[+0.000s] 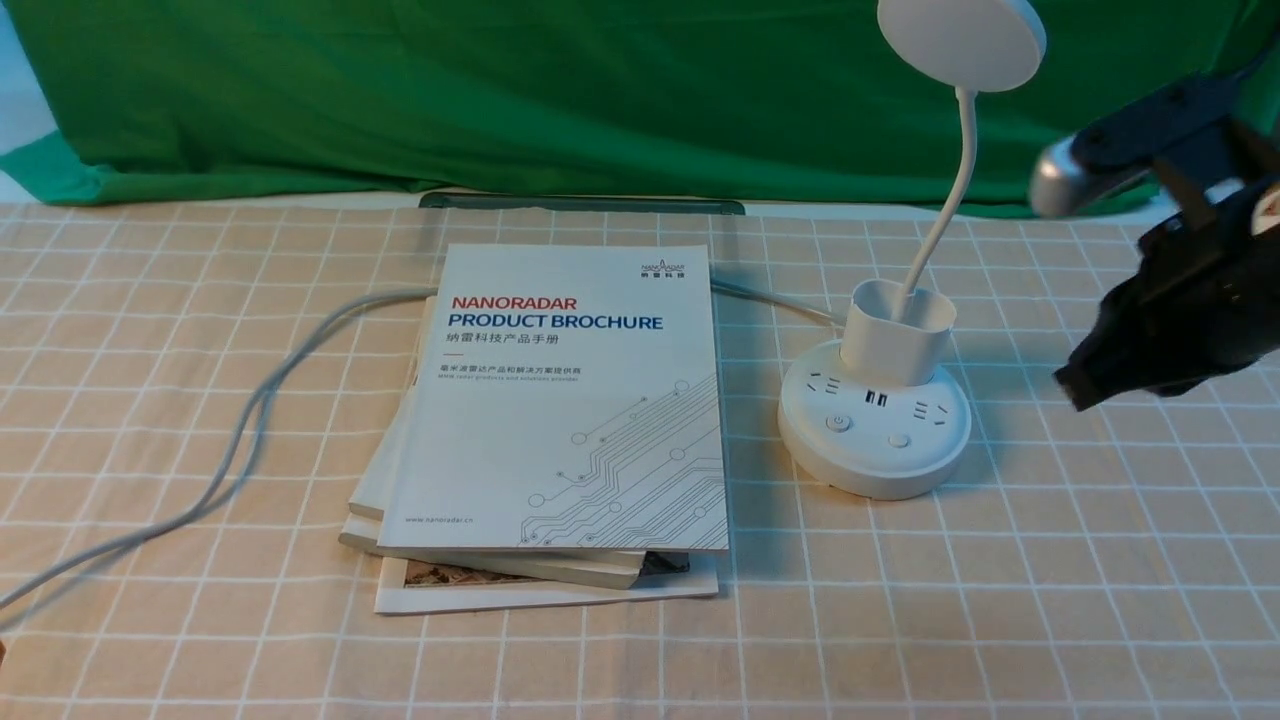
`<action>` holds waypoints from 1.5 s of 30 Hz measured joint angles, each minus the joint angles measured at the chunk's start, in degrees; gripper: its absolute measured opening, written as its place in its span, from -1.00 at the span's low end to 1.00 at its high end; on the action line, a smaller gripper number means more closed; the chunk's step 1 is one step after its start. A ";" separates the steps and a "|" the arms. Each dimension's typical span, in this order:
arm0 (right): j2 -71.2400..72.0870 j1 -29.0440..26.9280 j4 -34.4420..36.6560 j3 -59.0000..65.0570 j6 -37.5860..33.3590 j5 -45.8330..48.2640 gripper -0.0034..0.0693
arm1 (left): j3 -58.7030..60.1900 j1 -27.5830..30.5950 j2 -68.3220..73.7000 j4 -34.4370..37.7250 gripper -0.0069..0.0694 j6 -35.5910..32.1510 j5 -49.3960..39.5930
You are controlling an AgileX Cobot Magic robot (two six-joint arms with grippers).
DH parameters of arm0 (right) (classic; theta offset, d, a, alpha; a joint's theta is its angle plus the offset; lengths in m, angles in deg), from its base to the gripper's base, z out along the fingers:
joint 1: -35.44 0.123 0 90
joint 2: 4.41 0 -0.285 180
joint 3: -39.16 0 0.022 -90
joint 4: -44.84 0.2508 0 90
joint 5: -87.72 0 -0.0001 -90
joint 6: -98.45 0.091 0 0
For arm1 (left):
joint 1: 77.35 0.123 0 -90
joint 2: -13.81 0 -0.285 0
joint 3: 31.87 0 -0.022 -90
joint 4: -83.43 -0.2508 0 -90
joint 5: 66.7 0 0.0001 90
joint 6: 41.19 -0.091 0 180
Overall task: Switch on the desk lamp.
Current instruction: Use the right arm to press the button switch on the lamp holder
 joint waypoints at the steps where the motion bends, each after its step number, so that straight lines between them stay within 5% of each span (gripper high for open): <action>1: -2.58 0.88 0.00 -0.05 0.00 -0.70 -0.82 | 0.00 0.00 0.00 0.00 -0.76 0.00 0.00; 24: -21.09 3.97 0.00 -1.28 0.00 -18.80 -0.82 | 0.00 0.00 0.00 0.00 -0.76 0.00 0.00; 45: -23.78 4.11 0.00 -1.31 0.00 -21.75 -0.82 | 0.00 0.00 0.00 0.00 -0.76 0.00 0.00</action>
